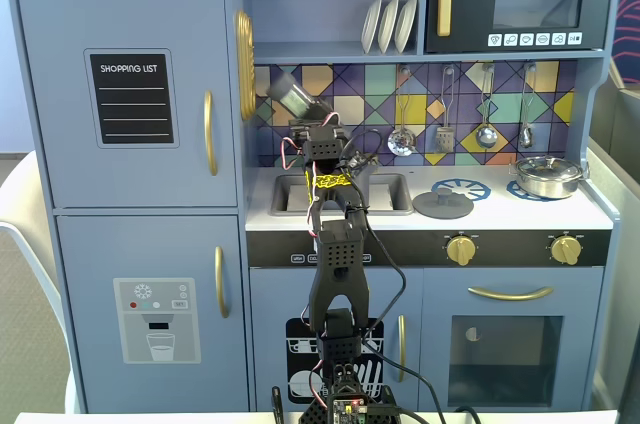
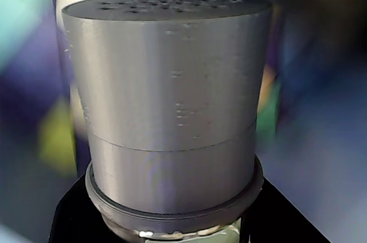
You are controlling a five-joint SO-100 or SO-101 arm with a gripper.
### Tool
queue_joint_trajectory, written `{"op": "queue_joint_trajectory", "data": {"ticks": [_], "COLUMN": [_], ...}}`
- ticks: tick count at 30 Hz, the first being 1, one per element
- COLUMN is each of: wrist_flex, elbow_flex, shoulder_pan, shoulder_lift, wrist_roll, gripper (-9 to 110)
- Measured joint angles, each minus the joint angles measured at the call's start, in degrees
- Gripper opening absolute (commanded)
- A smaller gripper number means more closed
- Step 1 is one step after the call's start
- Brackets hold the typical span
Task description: Put salt in the gray recipient
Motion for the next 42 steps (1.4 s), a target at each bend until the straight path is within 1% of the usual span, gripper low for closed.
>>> {"op": "queue_joint_trajectory", "data": {"ticks": [5, 7, 9, 13, 15, 17, 21, 23, 26, 28, 30, 32, 35, 37, 39, 42], "wrist_flex": [13.10, 14.94, 13.10, -0.79, -4.13, -1.58, 11.34, 14.59, 13.18, 7.47, -0.09, -4.13, -0.79, 1.93, 2.64, 2.02], "elbow_flex": [-7.03, -7.29, -6.50, 0.88, 0.97, -1.05, -7.12, -7.38, -6.94, -3.78, -0.09, 0.18, -1.49, -2.02, -2.02, -2.46], "shoulder_pan": [0.79, 0.79, 0.62, -0.35, -1.14, -1.32, 0.35, 1.76, 2.11, 1.49, 1.23, 1.23, 3.16, 6.24, 10.72, 19.34], "shoulder_lift": [-3.52, -3.87, -3.43, 0.26, 0.35, 0.09, -2.99, -3.43, -3.34, -2.11, -1.05, -1.05, -0.88, -0.88, -0.88, -0.97], "wrist_roll": [2.55, 3.16, 2.99, 0.18, -0.53, -0.44, 1.67, 2.72, 2.81, 1.85, -0.44, -2.72, -7.29, -13.71, -22.24, -37.27], "gripper": [0, 0, 0, 0, 0, 0, 0, 0, 0, 0, 0, 0, 0, 0, 0, 0]}}
